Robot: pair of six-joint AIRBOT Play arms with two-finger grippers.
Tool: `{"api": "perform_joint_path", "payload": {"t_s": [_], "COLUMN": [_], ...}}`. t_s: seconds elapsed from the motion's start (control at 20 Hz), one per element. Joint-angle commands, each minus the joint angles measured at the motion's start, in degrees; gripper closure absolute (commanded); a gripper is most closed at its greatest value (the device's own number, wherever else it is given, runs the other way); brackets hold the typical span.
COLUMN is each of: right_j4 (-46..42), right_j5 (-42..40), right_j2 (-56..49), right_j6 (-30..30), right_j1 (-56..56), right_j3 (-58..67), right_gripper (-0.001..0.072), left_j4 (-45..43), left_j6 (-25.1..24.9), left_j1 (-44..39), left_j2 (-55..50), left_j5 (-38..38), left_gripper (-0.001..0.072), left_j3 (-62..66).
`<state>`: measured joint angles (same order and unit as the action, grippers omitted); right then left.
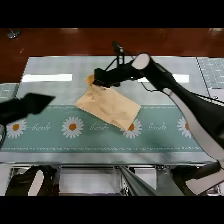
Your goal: Fold the shirts.
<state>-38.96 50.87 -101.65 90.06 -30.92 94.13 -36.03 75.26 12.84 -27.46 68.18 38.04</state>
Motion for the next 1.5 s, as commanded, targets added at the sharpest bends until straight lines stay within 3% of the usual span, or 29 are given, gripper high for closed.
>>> {"api": "perform_joint_path", "payload": {"t_s": [0.0,0.05,0.1,0.3,0.45,0.55,0.6,0.7,0.8,0.9,0.95,1.05,1.15,1.45], "right_j4": [5.90,7.65,9.35,9.53,4.48,-4.04,-12.94,-30.58,-39.34,-35.21,-29.29,-11.82,-1.73,0.87], "right_j5": [-0.74,0.50,2.86,17.42,30.16,37.66,39.60,33.29,17.22,0.61,-6.54,-16.33,-20.85,-16.55], "right_j2": [-12.20,-14.05,-14.99,-11.74,-2.03,6.60,11.89,24.39,37.92,48.37,51.08,51.60,48.28,30.84], "right_j6": [1.66,1.55,-0.02,-1.38,-3.04,-6.34,-7.41,-4.79,7.06,21.18,24.13,21.00,12.57,3.58], "right_j1": [-2.60,-2.82,-2.75,4.94,15.74,21.20,22.73,23.74,23.67,22.43,21.03,16.94,12.33,10.69], "right_j3": [10.45,12.11,13.29,17.22,17.64,17.29,14.99,1.97,-20.02,-44.41,-54.42,-67.87,-71.25,-62.66], "right_gripper": [0.0499,0.0173,0.0081,0.0081,0.0082,0.0081,0.0081,0.0081,0.0081,0.0082,0.0082,0.0081,0.0082,0.0081], "left_j4": [0.02,0.00,-0.46,-0.85,-0.85,-0.90,-1.07,-1.07,-1.07,-1.27,-1.42,-1.73,-1.70,-1.62], "left_j6": [2.38,2.36,2.34,1.66,0.35,0.17,0.17,0.17,0.17,-0.74,-1.33,-2.14,-4.07,-4.13], "left_j1": [0.59,0.59,0.59,0.59,0.59,0.59,0.59,0.59,0.59,0.59,0.59,0.59,0.59,0.59], "left_j2": [8.22,7.80,7.26,4.09,2.49,2.38,2.38,2.36,2.34,2.34,2.32,1.68,0.48,-5.20], "left_j5": [0.15,-0.42,-1.51,-4.87,-4.81,-4.85,-5.38,-7.02,-7.78,-7.78,-7.82,-8.74,-11.74,-12.15], "left_gripper": [0.0679,0.0678,0.0678,0.0678,0.0678,0.0678,0.0678,0.0678,0.0678,0.0678,0.0678,0.0678,0.0678,0.0678], "left_j3": [-12.22,-13.11,-13.60,-13.64,-13.64,-13.64,-13.64,-13.64,-13.64,-13.64,-13.64,-13.64,-13.64,-13.64]}}
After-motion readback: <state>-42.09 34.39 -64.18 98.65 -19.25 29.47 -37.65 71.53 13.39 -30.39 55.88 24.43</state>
